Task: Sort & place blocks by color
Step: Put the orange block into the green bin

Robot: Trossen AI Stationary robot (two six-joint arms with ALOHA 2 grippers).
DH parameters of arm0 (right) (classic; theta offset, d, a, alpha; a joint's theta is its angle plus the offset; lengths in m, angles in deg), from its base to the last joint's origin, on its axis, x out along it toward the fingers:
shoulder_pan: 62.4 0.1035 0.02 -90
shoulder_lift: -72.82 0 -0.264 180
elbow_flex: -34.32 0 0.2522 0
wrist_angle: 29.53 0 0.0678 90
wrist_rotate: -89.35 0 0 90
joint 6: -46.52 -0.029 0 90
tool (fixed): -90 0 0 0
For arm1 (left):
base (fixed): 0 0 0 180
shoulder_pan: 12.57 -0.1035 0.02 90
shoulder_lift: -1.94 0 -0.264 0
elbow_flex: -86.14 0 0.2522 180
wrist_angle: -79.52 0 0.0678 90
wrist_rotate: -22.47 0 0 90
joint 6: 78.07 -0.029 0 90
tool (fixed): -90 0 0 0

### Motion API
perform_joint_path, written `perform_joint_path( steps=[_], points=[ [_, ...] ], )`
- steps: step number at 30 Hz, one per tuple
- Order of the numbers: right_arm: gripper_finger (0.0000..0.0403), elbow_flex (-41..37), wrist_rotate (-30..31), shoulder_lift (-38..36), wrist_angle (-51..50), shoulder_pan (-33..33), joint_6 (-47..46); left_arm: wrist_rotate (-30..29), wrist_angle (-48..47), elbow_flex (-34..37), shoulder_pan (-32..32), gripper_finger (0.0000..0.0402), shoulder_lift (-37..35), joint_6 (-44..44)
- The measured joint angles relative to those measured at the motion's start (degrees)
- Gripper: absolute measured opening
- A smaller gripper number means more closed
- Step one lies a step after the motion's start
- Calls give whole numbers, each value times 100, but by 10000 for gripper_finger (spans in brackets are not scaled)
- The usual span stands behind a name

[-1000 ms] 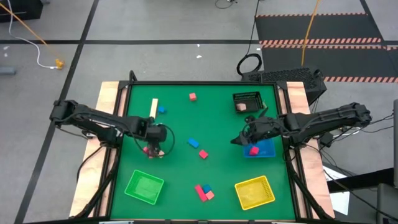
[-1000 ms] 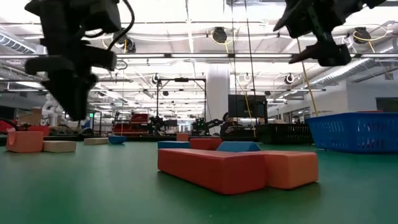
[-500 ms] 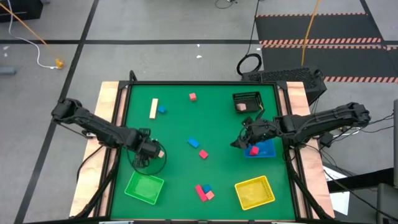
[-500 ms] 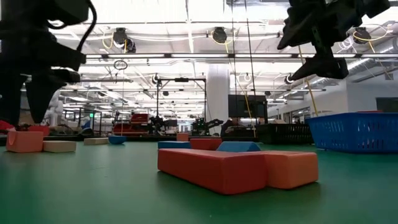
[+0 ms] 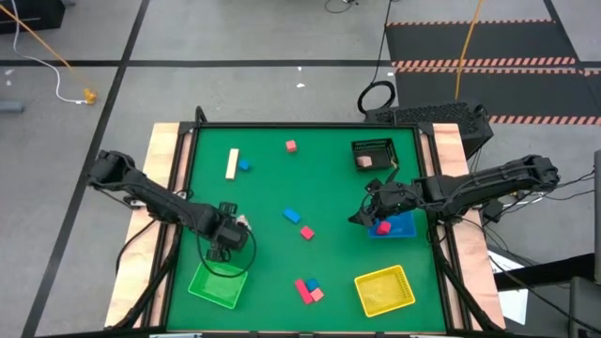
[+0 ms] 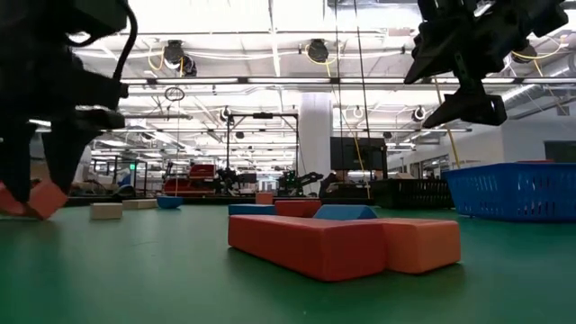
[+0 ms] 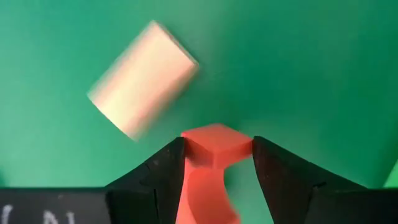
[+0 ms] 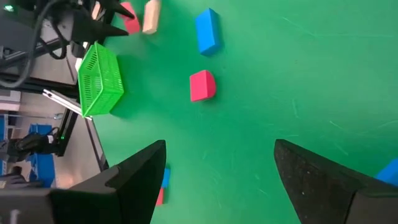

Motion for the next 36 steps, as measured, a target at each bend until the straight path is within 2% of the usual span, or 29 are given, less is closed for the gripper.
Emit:
perform_joint_path(
  steps=[7, 12, 23, 30, 36],
  points=[
    [288, 0, 0, 4, -6, 0, 111, -32, 129, 28, -7, 186, 232, -130],
    [288, 0, 0, 2, 110, 0, 167, -69, 347, 26, -101, 186, 236, 196],
    [288, 0, 0, 2, 464, 0, 288, -38, 205, 26, -119, 186, 236, 659],
    [288, 0, 0, 2, 465, 0, 275, 16, -363, 24, -45, 186, 236, 685],
    [288, 0, 0, 2, 486, 0, 368, 14, -186, 24, -50, 186, 236, 664]
  ],
)
